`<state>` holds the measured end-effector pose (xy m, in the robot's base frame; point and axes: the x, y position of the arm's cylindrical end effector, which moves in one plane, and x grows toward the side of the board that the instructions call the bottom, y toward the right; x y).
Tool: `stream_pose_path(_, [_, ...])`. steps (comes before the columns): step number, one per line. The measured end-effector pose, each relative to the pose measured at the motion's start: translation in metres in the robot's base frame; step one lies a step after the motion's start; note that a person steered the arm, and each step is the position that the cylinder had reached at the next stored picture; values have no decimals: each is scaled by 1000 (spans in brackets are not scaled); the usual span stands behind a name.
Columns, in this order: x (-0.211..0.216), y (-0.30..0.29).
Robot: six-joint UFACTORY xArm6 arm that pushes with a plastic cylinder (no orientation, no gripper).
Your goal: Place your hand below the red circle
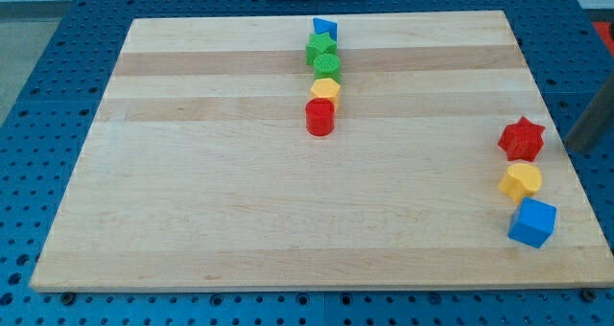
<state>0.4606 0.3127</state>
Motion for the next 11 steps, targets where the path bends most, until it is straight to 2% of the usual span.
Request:
stream_pose_path(1, [-31,-4])
stream_pose_path(2, [-81,-34])
stream_pose_path(3, [-114,-73])
stream_pose_path(4, [-114,-110])
stream_pose_path(5, [-85,-140])
stream_pose_path(6, [-31,-167])
stream_pose_path(7, [-8,-191])
stream_pose_path(9, [-4,-289])
stream_pose_path(11, [23,-317])
